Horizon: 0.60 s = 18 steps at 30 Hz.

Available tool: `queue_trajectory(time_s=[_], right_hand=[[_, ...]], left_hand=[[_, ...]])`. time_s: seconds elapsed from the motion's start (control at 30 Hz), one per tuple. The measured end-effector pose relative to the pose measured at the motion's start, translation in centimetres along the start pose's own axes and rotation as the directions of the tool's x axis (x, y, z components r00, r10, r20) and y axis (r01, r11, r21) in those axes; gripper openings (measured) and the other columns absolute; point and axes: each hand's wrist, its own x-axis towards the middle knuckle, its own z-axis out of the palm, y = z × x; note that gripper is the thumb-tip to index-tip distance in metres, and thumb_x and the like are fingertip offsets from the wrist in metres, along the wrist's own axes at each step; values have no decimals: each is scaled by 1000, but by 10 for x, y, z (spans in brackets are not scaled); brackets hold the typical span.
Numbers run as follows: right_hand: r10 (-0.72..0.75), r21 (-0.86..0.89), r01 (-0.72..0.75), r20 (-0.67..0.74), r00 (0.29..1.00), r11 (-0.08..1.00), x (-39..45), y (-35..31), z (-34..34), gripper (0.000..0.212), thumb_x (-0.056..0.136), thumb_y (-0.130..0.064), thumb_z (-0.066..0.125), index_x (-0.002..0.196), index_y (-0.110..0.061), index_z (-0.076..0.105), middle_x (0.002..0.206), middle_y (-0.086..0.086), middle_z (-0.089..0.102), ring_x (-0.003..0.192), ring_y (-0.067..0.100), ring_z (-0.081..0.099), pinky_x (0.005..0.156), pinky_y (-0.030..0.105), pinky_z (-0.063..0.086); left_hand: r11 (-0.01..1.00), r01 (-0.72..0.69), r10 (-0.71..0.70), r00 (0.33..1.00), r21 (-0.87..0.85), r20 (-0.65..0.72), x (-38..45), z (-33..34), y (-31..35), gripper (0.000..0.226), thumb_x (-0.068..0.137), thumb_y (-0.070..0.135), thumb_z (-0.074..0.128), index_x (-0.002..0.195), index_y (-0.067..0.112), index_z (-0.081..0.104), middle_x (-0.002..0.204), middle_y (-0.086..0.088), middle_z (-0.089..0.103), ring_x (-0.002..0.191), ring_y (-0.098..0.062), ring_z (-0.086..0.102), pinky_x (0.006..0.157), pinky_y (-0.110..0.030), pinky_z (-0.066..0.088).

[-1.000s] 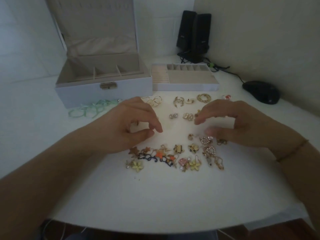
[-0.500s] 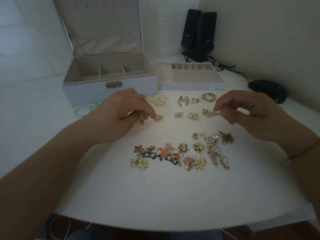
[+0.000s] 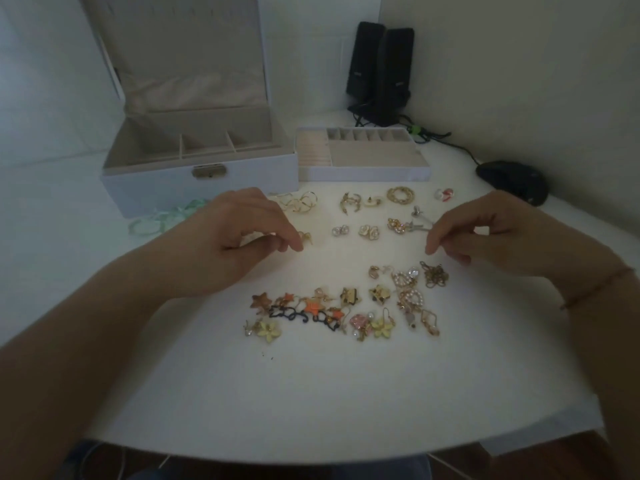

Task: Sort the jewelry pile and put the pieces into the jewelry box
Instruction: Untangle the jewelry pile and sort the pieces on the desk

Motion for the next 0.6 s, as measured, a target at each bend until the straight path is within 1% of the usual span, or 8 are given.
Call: queue_trajectory(time_s=[0.1,0.17,0.23,0.3,0.33,0.43,0.5,0.6], right_hand=[[28,-47,-25,58,998,999,-3,0,-1,10,74,-36,66,80,-34,73,62,1,64,55,23,54,59,41,46],[35,-55,-28,124,992,998,-3,-2,0,24,66,-52,69,83,-35,72,64,-2,63,58,19,55,62,38,47],[42,-70,-30,167,985,997,-2,-2,0,38,61,-66,68,84,-37,71,68,-5,64,61,15,58,62,27,47],[42,-86,-27,172,984,996,-3,0,-2,47,60,-79,60,83,-40,70,71,-11,66,64,14,59,60,20,46],[39,-90,-24,170,985,996,-4,2,-4,49,60,-83,55,82,-41,70,72,-12,67,64,14,60,60,20,46],[42,-57,-34,149,988,998,-5,4,-6,53,59,-87,51,80,-42,70,71,-12,67,64,15,59,59,19,45],[14,-29,-10,126,992,1000,-4,2,-5,48,64,-82,53,80,-41,71,70,-9,68,63,15,59,58,18,44],[-45,-8,45,59,997,999,-2,-1,-2,39,71,-72,58,82,-38,71,69,-7,66,62,15,59,58,27,46]], left_hand=[[1000,2,-2,1000,1,-21,0,1,1,26,94,19,50,101,17,74,95,8,69,93,-14,59,83,-29,46],[1000,17,-17,999,-4,-29,0,0,1,25,94,21,50,101,18,75,97,9,68,94,-15,58,84,-31,46],[1000,24,-24,1000,-9,-20,0,-1,3,23,92,24,54,100,18,75,97,7,69,95,-16,59,85,-32,47],[999,29,-28,999,-27,30,-1,-3,5,18,86,28,63,96,18,75,97,5,69,97,-17,59,86,-33,46],[998,36,-32,997,-56,71,-1,-5,7,16,82,30,68,93,19,75,97,5,68,98,-17,59,87,-33,46],[982,50,-9,976,-182,219,-4,-12,12,13,75,30,76,82,19,73,95,1,67,99,-18,57,90,-28,41],[969,73,4,951,-236,309,-6,-16,13,14,74,32,78,82,21,73,96,-1,65,98,-21,55,90,-33,42],[954,102,13,926,-281,378,-7,-18,16,22,70,39,80,87,26,74,97,-3,62,98,-23,53,89,-38,41]])
